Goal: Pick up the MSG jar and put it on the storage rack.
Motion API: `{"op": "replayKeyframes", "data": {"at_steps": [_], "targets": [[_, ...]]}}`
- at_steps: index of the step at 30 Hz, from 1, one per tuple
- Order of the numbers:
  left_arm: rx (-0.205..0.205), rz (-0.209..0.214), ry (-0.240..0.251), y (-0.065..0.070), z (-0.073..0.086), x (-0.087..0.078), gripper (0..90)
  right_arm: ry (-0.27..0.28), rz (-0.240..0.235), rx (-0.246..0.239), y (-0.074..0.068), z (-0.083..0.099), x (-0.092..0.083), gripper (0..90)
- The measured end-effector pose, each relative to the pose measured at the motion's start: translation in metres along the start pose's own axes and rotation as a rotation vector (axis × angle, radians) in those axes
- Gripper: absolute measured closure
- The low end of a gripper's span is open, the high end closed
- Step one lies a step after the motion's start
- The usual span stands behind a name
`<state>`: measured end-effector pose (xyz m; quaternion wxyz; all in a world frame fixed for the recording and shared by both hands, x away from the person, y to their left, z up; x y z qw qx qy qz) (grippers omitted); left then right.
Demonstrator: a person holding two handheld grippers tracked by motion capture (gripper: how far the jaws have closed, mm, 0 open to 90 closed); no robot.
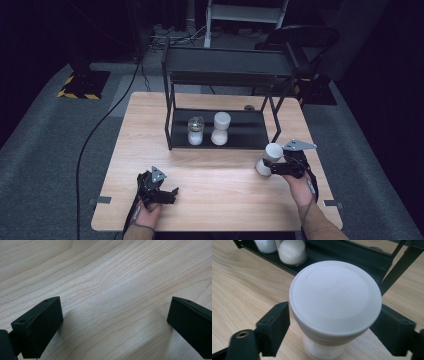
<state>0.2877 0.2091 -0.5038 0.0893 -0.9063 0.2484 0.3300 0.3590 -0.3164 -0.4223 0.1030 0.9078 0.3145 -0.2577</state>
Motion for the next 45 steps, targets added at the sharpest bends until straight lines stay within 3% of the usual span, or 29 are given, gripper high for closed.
{"op": "replayKeyframes", "data": {"at_steps": [4, 7, 12, 28, 45], "targets": [[0.000, 0.000, 0.000, 0.000, 0.000, 0.000, 0.0, 0.002, -0.004, 0.014, 0.001, -0.002, -0.001, 32.9], [0.000, 0.000, 0.000, 0.000, 0.000, 0.000, 0.0, -0.009, -0.008, 0.028, 0.002, -0.005, -0.001, 33.4], [-0.001, -0.001, 0.001, 0.000, 0.000, 0.000, 0.0, -0.027, -0.006, -0.003, 0.000, -0.012, -0.002, 33.5], [-0.011, -0.011, -0.002, 0.001, -0.001, 0.001, 0.0, 0.012, -0.034, -0.051, -0.005, -0.057, -0.012, 33.5], [-0.014, -0.015, -0.003, 0.002, -0.001, 0.001, 0.0, 0.032, -0.033, -0.056, -0.003, -0.097, 0.004, 33.6]]}}
Point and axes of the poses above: each handheld gripper's, and its own axes: x roughly forward along the jaws, z roughly out of its underside, y roughly to its right, the point moved 6 cm from there along x, roughly forward along the jaws, and after that the axes turned 6 degrees about y, right-handed, at the moved point
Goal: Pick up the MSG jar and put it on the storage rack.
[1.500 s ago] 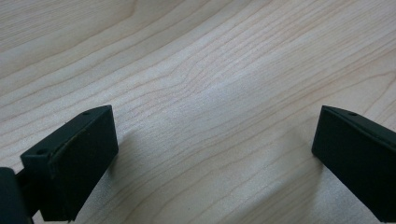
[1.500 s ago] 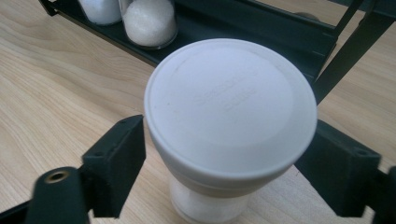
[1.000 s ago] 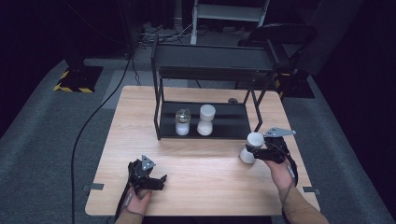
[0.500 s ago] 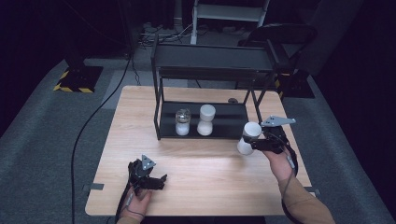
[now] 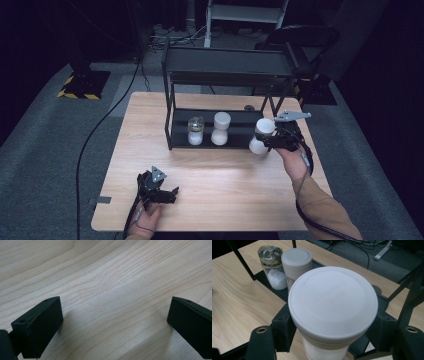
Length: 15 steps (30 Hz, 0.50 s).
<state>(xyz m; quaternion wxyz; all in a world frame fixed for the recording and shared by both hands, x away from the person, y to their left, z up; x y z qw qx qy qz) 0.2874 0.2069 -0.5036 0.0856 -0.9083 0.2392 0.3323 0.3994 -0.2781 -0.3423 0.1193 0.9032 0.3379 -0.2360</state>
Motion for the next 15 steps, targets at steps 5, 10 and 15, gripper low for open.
{"op": "replayKeyframes", "data": {"at_steps": [5, 10, 15], "targets": [[0.000, 0.000, 0.000, 0.000, 0.000, 0.000, 0.0, -0.003, 0.002, -0.008, 0.002, -0.011, 0.009, 33.6], [0.000, 0.000, 0.000, 0.000, 0.000, 0.000, 0.0, -0.008, 0.010, -0.013, 0.004, -0.019, 0.018, 33.6], [0.000, 0.000, 0.000, 0.000, 0.000, 0.000, 0.0, -0.014, 0.013, -0.014, 0.004, -0.022, 0.029, 33.6]]}}
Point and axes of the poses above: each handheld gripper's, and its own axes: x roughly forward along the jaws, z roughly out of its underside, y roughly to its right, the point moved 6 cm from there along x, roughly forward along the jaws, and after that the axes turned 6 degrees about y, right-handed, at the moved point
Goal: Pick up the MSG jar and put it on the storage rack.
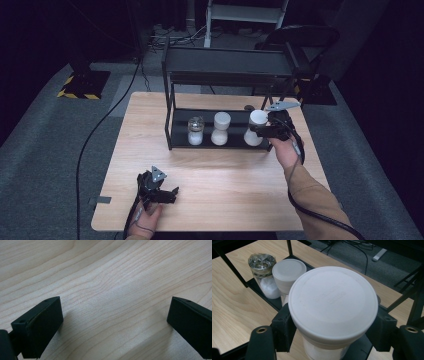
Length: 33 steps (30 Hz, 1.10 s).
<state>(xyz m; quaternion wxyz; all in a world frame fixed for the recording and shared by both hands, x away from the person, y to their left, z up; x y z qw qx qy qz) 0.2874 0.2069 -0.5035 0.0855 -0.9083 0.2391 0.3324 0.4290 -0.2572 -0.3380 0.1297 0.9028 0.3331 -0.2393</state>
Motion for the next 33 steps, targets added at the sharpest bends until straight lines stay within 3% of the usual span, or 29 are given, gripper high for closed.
{"op": "replayKeyframes", "data": {"at_steps": [33], "targets": [[0.001, 0.000, 0.001, 0.000, 0.000, 0.000, 0.0, -0.095, 0.027, 0.032, 0.003, 0.007, 0.071, 33.5]]}}
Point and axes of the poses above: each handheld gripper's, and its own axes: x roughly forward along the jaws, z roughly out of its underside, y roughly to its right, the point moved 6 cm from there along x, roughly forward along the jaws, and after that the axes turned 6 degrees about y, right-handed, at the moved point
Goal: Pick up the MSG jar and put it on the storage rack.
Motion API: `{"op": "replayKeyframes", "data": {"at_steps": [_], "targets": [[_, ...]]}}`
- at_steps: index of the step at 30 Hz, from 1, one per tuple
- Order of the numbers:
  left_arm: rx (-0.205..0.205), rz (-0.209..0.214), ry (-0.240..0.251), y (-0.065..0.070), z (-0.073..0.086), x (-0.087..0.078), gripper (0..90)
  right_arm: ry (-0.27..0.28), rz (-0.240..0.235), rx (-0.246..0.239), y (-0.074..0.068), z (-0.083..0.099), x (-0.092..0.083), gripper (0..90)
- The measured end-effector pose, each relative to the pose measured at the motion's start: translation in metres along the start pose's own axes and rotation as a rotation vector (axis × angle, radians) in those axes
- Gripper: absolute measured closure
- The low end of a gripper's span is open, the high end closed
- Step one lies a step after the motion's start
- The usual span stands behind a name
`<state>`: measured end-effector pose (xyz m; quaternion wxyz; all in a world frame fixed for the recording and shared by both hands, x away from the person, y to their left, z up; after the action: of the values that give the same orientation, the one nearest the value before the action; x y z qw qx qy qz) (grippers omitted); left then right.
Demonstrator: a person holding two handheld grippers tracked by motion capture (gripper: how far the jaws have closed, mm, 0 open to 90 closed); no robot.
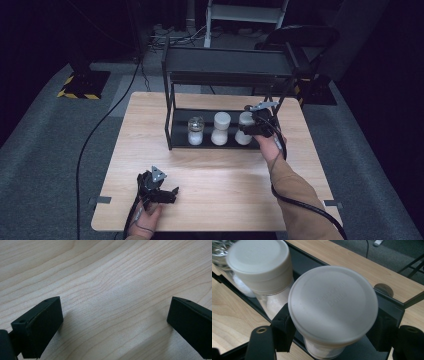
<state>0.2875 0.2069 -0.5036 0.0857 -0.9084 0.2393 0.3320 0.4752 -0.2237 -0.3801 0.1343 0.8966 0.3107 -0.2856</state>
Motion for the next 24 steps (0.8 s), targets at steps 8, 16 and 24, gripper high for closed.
{"op": "replayKeyframes", "data": {"at_steps": [8, 16, 24], "targets": [[-0.001, 0.000, -0.001, 0.0001, -0.0001, -0.0001, 0.0, -0.017, 0.005, 0.016, 0.0021, 0.0021, 0.0075, 33.5], [-0.001, 0.000, -0.001, 0.0001, -0.0001, -0.0001, 0.0, -0.014, 0.001, 0.016, 0.0023, 0.0035, 0.0077, 33.4], [0.000, 0.000, -0.001, 0.0000, -0.0001, -0.0001, 0.0, -0.013, -0.006, 0.027, 0.0062, 0.0062, 0.0054, 32.4]]}}
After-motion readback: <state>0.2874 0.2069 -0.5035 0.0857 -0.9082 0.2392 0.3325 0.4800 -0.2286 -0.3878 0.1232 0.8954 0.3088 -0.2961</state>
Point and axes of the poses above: each handheld gripper's, and its own axes: x roughly forward along the jaws, z roughly out of its underside, y roughly to its right, the point moved 6 cm from there along x, roughly forward along the jaws, and after that the axes turned 6 degrees about y, right-handed, at the moved point
